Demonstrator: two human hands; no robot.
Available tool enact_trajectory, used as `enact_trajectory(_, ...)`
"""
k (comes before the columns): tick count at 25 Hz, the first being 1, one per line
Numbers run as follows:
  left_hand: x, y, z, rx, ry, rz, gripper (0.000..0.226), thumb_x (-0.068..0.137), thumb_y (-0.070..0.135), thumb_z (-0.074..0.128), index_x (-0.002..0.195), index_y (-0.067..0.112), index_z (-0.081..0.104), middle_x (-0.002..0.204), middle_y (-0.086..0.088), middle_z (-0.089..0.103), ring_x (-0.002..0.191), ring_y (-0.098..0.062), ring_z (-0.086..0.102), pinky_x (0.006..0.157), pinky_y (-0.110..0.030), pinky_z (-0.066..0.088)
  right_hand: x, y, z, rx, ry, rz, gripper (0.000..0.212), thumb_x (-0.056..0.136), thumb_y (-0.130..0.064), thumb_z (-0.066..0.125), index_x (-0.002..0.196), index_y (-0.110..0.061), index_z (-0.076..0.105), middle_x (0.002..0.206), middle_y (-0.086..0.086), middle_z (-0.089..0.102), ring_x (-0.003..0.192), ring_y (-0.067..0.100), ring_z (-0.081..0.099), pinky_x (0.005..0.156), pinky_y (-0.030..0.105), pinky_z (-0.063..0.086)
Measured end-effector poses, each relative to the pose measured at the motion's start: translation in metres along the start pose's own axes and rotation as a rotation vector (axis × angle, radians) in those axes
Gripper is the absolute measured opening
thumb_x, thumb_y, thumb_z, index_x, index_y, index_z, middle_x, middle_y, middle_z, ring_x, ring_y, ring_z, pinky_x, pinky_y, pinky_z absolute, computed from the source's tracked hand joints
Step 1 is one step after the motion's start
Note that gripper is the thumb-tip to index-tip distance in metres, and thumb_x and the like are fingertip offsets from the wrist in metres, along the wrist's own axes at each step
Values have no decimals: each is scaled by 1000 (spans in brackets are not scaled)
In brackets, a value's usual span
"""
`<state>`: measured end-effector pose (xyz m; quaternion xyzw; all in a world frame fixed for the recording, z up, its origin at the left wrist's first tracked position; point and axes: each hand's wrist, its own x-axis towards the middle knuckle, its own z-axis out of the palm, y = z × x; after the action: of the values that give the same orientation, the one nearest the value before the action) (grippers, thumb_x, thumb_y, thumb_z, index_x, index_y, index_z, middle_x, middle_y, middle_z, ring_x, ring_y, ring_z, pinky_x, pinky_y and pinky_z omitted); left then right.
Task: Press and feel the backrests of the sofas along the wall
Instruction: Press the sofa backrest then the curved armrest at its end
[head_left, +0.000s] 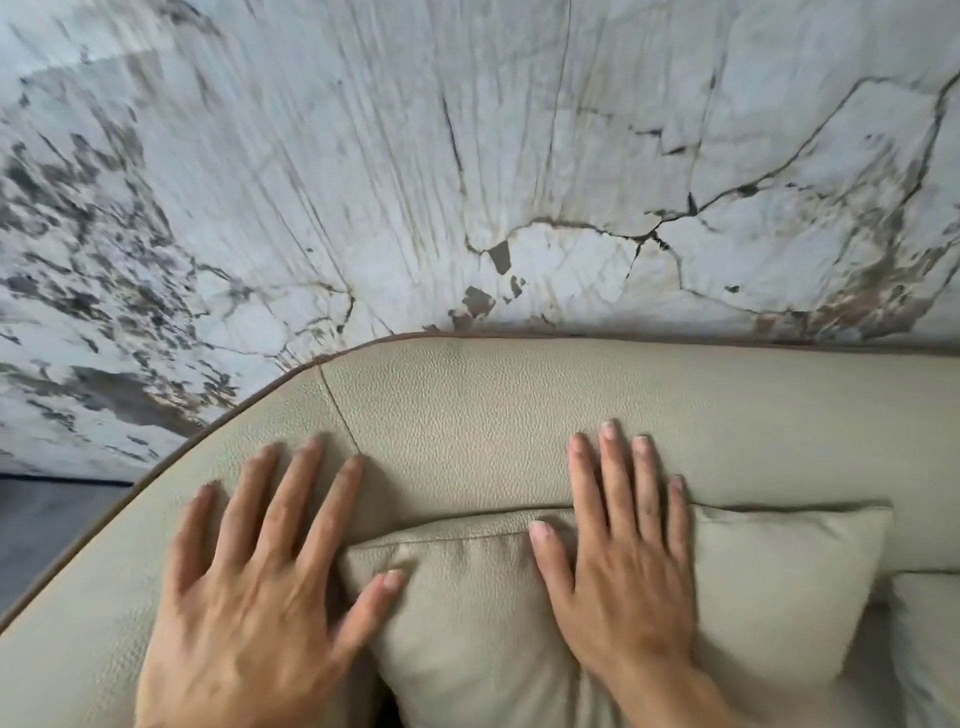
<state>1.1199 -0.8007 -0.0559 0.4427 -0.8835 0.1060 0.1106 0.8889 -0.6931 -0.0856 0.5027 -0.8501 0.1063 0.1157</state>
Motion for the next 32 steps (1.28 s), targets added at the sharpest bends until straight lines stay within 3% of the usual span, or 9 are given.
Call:
enact_trajectory(12,45,-10,19,23,34,32,80,87,75,31,146,24,48,156,-5,40,141,-29,41,110,-60,33,38,-4,27,-10,66,47,71,96,-58,19,154,-17,18,162,7,18,149,31,15,117,56,16)
enact_trajectory(18,47,-11,3,-15,-137,45,79,89,72,28,148,22,44,156,-7,41,143,-33,37,114,-58,26,37,-8,6,-40,-34,40,72,92,-57,30,153,-18,23,161,7,23,148,30,18,116,55,22)
enact_trajectory(22,45,-14,-25,-143,-199,8,81,89,68,13,151,23,39,160,-8,31,150,-31,24,121,-53,19,28,-15,-37,-57,-111,68,72,92,-59,17,154,-23,21,162,0,15,150,25,13,119,53,17)
enact_trajectory(27,34,-45,-100,-184,99,105,69,93,54,32,147,13,45,155,-15,40,144,-40,32,116,-55,16,1,-54,-128,-46,55,90,67,94,-54,25,152,-21,27,162,1,20,149,23,18,118,52,13)
enact_trajectory(32,14,-85,-222,-176,254,148,69,91,51,37,148,14,43,157,-14,35,147,-37,24,119,-57,14,-24,-107,-266,-58,197,126,68,94,-55,27,152,-19,28,161,4,21,148,26,19,116,54,16)
